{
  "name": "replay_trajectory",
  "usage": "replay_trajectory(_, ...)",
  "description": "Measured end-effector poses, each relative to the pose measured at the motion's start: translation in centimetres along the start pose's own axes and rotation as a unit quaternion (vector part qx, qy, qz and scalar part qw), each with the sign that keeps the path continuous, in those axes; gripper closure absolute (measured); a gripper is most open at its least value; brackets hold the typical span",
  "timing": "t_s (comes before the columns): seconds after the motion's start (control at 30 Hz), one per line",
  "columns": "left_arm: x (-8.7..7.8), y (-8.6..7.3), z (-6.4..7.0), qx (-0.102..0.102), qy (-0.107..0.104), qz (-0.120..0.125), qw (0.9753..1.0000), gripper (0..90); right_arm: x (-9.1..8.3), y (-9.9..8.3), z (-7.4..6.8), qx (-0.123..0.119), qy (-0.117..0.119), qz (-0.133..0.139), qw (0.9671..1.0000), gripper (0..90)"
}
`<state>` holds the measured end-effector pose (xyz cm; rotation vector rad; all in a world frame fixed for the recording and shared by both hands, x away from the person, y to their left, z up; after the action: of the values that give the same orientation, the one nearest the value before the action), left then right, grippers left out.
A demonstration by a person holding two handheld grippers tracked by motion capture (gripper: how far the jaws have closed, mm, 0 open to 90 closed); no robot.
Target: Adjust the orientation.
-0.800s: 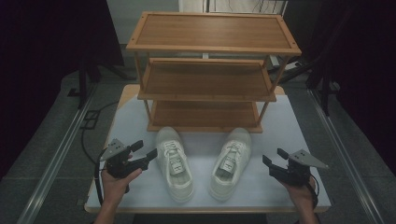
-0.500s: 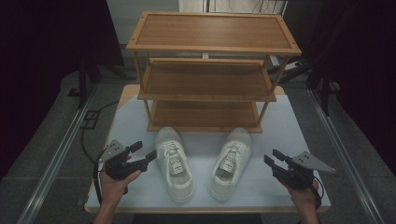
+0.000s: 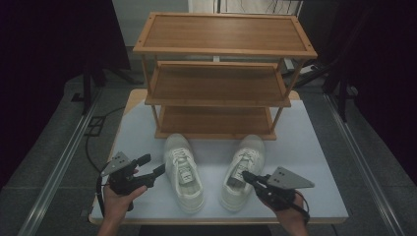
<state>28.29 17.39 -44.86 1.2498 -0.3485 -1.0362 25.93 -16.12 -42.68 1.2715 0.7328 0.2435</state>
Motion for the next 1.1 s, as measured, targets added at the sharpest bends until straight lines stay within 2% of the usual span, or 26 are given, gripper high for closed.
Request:
replay_trajectory(0.07,0.1,-0.1,-0.1,-0.001,-0.001,-0.004,1.0,27.8,0.3,0.0,-0.5,-0.005,0.005,-0.004,1.0,89.9)
replay_trajectory(0.2,0.2,-0.3,-0.1,-0.009,-0.01,-0.005,0.9999,27.8,1.8,-0.2,-3.5,-0.032,0.033,-0.025,0.9986,90.0)
replay_trajectory(0.23,0.1,-0.3,0.0,-0.009,-0.013,-0.005,0.9999,27.8,2.3,-0.3,-4.7,-0.043,0.04,-0.034,0.9977,90.0)
replay_trajectory(0.3,0.1,-0.3,0.0,-0.009,-0.013,-0.004,0.9999,27.8,2.5,-0.3,-5.0,-0.046,0.043,-0.037,0.9973,90.0)
replay_trajectory(0.37,-0.1,-0.2,0.0,-0.009,-0.012,-0.002,0.9999,27.8,3.1,-0.4,-6.2,-0.055,0.054,-0.046,0.996,90.0)
replay_trajectory(0.43,-0.3,-0.2,0.0,-0.009,-0.009,-0.001,0.9999,27.8,3.6,-0.5,-6.7,-0.06,0.055,-0.053,0.9952,90.0)
replay_trajectory(0.57,-0.6,-0.3,0.1,-0.006,-0.005,-0.001,1.0,27.8,4.7,-1.4,-8.1,-0.082,0.062,-0.077,0.9918,90.0)
replay_trajectory(0.73,-0.7,-0.4,0.2,-0.005,0.003,-0.002,1.0,27.8,5.1,-1.7,-8.6,-0.099,0.051,-0.086,0.9901,90.0)
replay_trajectory(0.8,-0.7,-0.3,0.3,-0.004,0.005,-0.001,1.0,27.8,5.1,-1.7,-9.3,-0.108,0.053,-0.089,0.9887,90.0)
replay_trajectory(0.87,-0.6,-0.3,0.3,-0.002,0.006,-0.002,1.0,27.8,5.3,-1.9,-9.7,-0.111,0.042,-0.096,0.9883,90.0)
replay_trajectory(0.93,-0.6,-0.2,0.3,-0.001,0.005,-0.003,1.0,27.8,5.4,-2.0,-10.0,-0.111,0.037,-0.096,0.9884,90.0)
replay_trajectory(0.97,-0.5,-0.2,0.3,0.001,0.004,-0.004,1.0,27.8,5.4,-2.0,-10.2,-0.112,0.026,-0.097,0.9886,90.0)
replay_trajectory(1.03,-0.4,-0.2,0.4,0.001,0.004,-0.005,1.0,27.8,5.4,-1.9,-10.3,-0.109,0.023,-0.099,0.9889,90.0)
replay_trajectory(1.1,-0.2,-0.3,0.4,0.003,0.001,-0.009,1.0,27.7,5.4,-1.9,-10.6,-0.101,0.031,-0.097,0.9896,90.0)
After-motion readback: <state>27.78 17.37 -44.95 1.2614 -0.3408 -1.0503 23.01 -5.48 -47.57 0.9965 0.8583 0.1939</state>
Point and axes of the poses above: each handheld gripper's, and its own axes: x roughly forward along the jaws, y roughly out of its top, z roughly to its right, the point moved 6 cm from there along x, roughly forward along the jaws, and after that the axes turned 13 degrees about -y, right-handed, at the moved point
